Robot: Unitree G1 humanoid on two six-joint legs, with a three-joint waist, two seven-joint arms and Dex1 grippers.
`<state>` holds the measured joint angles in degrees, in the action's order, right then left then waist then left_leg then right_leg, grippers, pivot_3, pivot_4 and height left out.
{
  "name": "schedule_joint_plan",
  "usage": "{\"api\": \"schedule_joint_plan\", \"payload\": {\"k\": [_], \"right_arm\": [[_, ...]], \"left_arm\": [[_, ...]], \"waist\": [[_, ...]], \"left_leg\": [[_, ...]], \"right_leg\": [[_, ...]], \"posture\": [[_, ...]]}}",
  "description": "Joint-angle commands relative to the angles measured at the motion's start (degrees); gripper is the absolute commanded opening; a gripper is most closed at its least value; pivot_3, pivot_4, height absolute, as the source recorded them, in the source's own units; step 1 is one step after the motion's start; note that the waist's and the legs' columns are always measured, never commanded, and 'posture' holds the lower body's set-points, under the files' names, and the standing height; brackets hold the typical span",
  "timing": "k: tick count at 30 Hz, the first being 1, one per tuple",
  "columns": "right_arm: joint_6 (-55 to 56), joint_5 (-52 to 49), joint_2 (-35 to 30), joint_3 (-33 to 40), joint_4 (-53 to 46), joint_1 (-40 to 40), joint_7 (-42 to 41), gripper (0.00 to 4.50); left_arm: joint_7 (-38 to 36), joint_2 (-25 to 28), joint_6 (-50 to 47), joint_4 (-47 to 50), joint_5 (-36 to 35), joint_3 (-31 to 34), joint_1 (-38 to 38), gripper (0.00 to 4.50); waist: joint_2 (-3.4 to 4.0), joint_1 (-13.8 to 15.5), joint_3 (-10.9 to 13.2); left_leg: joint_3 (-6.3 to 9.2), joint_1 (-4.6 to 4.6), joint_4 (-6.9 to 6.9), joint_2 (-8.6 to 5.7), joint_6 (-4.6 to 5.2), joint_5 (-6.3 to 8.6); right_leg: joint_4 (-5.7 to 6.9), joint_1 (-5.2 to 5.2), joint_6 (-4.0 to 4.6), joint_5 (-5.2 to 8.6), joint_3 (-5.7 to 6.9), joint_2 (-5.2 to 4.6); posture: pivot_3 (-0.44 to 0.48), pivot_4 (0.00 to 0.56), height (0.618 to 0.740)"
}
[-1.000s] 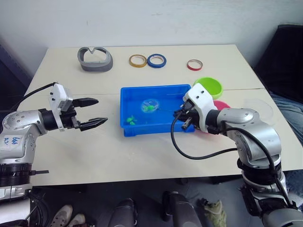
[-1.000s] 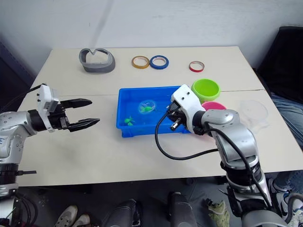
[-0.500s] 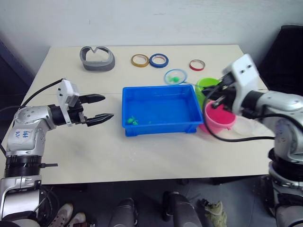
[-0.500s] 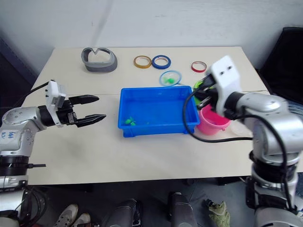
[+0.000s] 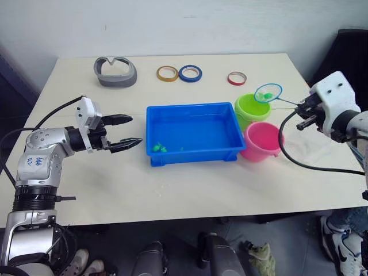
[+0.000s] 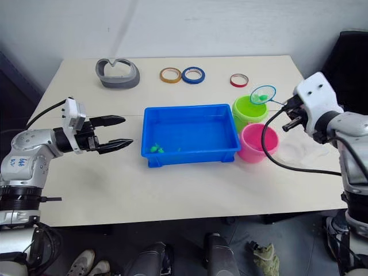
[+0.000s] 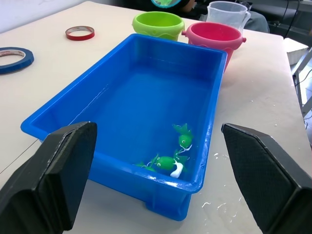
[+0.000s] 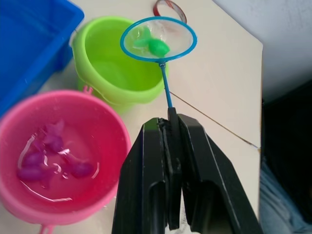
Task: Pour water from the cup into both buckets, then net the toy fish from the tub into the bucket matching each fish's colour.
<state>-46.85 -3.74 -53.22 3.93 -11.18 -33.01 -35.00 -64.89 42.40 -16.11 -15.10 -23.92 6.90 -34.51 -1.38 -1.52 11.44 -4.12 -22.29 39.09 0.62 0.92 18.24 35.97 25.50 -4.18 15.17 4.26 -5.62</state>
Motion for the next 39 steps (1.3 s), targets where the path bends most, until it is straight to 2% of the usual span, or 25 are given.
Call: {"api": "schedule_joint_plan", "payload": {"k": [1, 9, 18, 23, 30, 35, 39], "right_arm": [[8.7, 5.8, -1.7, -3.4, 0.9, -0.1, 2.0, 0.0], [24.7, 23.3, -7.5, -12.4, 5.4, 1.9, 6.2, 0.0], [37.8, 41.4, -11.4, -17.8, 8.9, 1.3, 10.3, 0.0], [43.4, 47.5, -12.6, -18.5, 10.4, 2.1, 12.3, 0.0], [44.3, 46.7, -10.2, -14.8, 10.7, 2.9, 11.7, 0.0], [39.7, 37.5, -9.6, -6.7, 1.6, 3.7, 2.7, 0.0], [36.8, 27.8, -7.7, -4.1, -2.3, 1.0, -6.1, 0.0]], "left_arm": [[-0.4, -0.1, 1.0, -0.2, 0.3, 0.3, -1.5, 4.47], [-0.4, 0.0, 0.8, 0.7, 0.0, 0.6, -0.8, 4.47], [-0.4, -0.6, 0.8, 1.0, -0.1, 0.3, -0.7, 4.47], [-0.4, -0.8, 0.9, 0.8, 0.0, 0.2, -0.8, 4.47], [-0.6, -0.9, 1.0, 0.8, -0.1, 0.3, -0.7, 4.47], [-2.2, 0.7, 0.5, 0.5, -0.2, 0.5, -1.1, 4.47], [-4.4, 2.3, -1.5, 1.5, -1.0, 0.5, -1.3, 4.47]], "waist": [[0.0, 0.0, 0.0], [0.0, 0.2, 0.0], [0.01, 0.0, 0.0], [0.02, 0.1, 0.0], [0.02, 0.0, 0.0], [0.03, 0.1, 0.0], [0.03, 0.0, 0.0]], "left_leg": [[0.0, 0.0, 0.0, 0.0, 0.0, 0.0], [-0.06, -0.04, 0.01, -0.02, 0.0, 0.0], [-0.12, 0.04, 0.02, 0.01, -0.06, -0.03], [-0.17, 0.04, 0.02, 0.01, -0.06, -0.03], [-0.19, 0.05, 0.03, 0.01, -0.08, -0.04], [-0.21, 0.06, 0.04, 0.03, -0.09, -0.05], [-0.21, 0.09, 0.07, 0.05, -0.09, -0.05]], "right_leg": [[0.0, 0.0, 0.0, 0.0, 0.01, 0.0], [-0.02, 0.0, -0.04, -0.02, 0.03, -0.01], [-0.02, 0.01, -0.04, -0.02, 0.02, 0.03], [-0.03, 0.02, -0.04, -0.02, 0.01, 0.03], [-0.01, 0.02, -0.04, -0.02, 0.01, 0.04], [0.02, 0.02, -0.04, -0.02, 0.02, 0.08], [0.02, 0.0, -0.05, -0.03, 0.03, 0.11]], "posture": [[0.0, 0.15, 0.713], [0.0, 0.15, 0.713], [0.0, 0.15, 0.713], [0.0, 0.15, 0.713], [0.0, 0.15, 0.713], [0.0, 0.15, 0.713], [0.0, 0.15, 0.713]]}}
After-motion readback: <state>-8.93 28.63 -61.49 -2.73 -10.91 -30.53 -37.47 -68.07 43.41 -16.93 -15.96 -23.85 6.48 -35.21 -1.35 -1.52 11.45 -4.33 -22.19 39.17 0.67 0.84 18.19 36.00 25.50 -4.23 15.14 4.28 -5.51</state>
